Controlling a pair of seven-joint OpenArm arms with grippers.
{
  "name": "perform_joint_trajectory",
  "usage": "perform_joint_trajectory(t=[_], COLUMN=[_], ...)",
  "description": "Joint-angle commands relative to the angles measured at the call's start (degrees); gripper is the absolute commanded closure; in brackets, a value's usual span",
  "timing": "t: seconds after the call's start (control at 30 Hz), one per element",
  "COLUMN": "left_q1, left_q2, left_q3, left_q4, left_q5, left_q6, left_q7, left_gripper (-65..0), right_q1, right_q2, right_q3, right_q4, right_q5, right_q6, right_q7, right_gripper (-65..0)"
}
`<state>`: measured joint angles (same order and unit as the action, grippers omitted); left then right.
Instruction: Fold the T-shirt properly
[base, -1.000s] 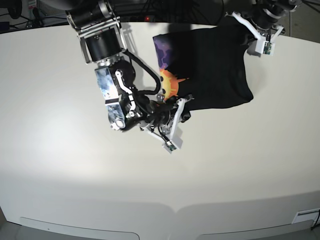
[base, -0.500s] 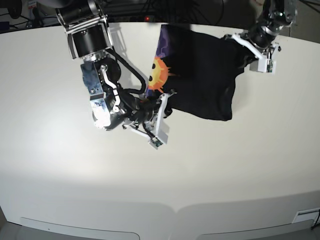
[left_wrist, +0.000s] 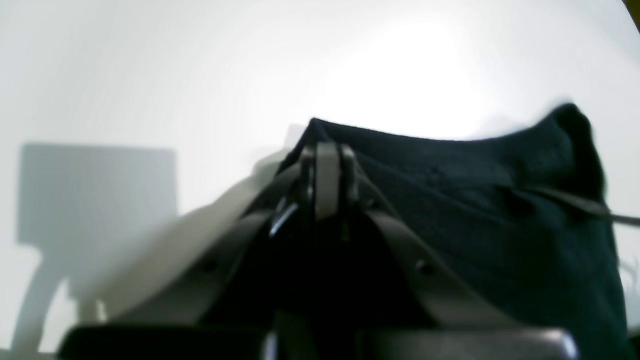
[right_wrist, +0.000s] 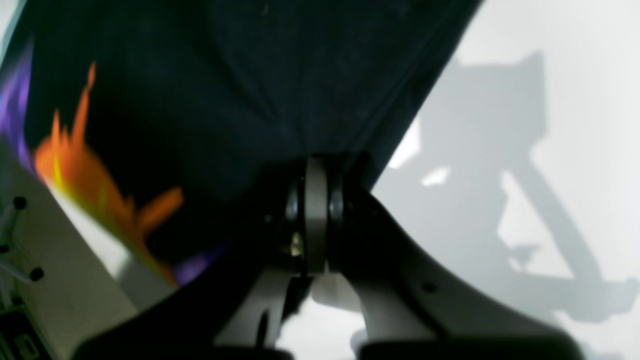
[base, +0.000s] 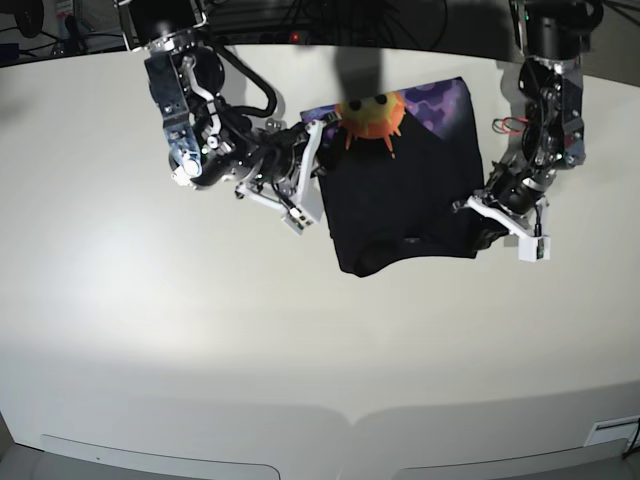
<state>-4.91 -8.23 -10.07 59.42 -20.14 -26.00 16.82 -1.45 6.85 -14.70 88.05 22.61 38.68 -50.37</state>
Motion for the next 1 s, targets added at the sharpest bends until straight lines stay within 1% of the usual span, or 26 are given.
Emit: perform_joint_trajectory(t=[0.0,0.07,0.2,0.27,0.33,0.43,0.53,0.63,0.77,0.8,0.87,0.9,0.97], left_q1=[-1.0,-3.1,-5.9,-7.0,-7.7,-7.3,-6.5,-5.0,-0.2,1.4,5.1,7.2,11.6], left_q2=[-0.4,-0.3,-0.4,-0.4,-0.4,-0.4,-0.4,-0.9,-3.4,-4.1,-5.7,-6.5,-7.5], left_q3=[0.0,0.0,0.0,0.0,0.0,0.0,0.0,0.0,-0.1,-0.1,-0.1,-0.2,-1.3], left_q4=[-1.8,-3.4,-3.7,-3.6,-2.6,1.8,8.7,16.5,27.2,29.9,34.9,37.1,40.9], left_q5=[4.5,5.8,5.3,4.8,2.8,0.3,-1.6,-3.6,-9.2,-10.8,-12.8,-13.0,-12.9], left_q6=[3.3,3.3,2.9,-0.1,-3.2,-4.1,-4.0,-4.0,-3.9,-3.4,-1.0,0.4,1.7], left_q7=[4.4,4.3,4.5,5.1,7.1,8.5,11.9,16.1,17.0,17.6,18.4,18.4,18.4], left_gripper=[0.0,0.0,0.0,0.0,0.0,0.0,0.0,0.0,0.0,0.0,0.0,0.0,0.0], right_q1=[0.6,0.5,0.5,0.5,0.5,0.5,0.5,0.3,-1.0,-1.9,-4.1,-5.5,-8.6], right_q2=[0.1,0.1,0.1,0.1,0.1,0.2,0.1,0.1,0.2,0.7,1.2,1.5,1.7], right_q3=[0.2,0.2,0.2,0.2,0.2,1.1,4.4,9.0,15.7,17.4,20.7,22.1,25.2], right_q4=[1.0,1.0,1.0,1.0,1.0,1.0,1.0,1.7,6.4,8.2,12.2,14.1,17.9], right_q5=[0.0,0.0,0.0,0.0,0.0,0.0,0.1,0.1,0.1,0.1,0.3,1.0,3.1], right_q6=[0.4,0.3,0.3,0.3,0.3,-0.6,-0.7,-0.6,-0.6,-0.6,-0.6,-0.6,-0.6], right_q7=[1.2,1.7,1.9,2.4,3.5,5.4,7.0,9.9,10.2,10.1,10.0,9.9,8.3], right_gripper=[0.0,0.0,0.0,0.0,0.0,0.0,0.0,0.0,0.0,0.0,0.0,0.0,0.0])
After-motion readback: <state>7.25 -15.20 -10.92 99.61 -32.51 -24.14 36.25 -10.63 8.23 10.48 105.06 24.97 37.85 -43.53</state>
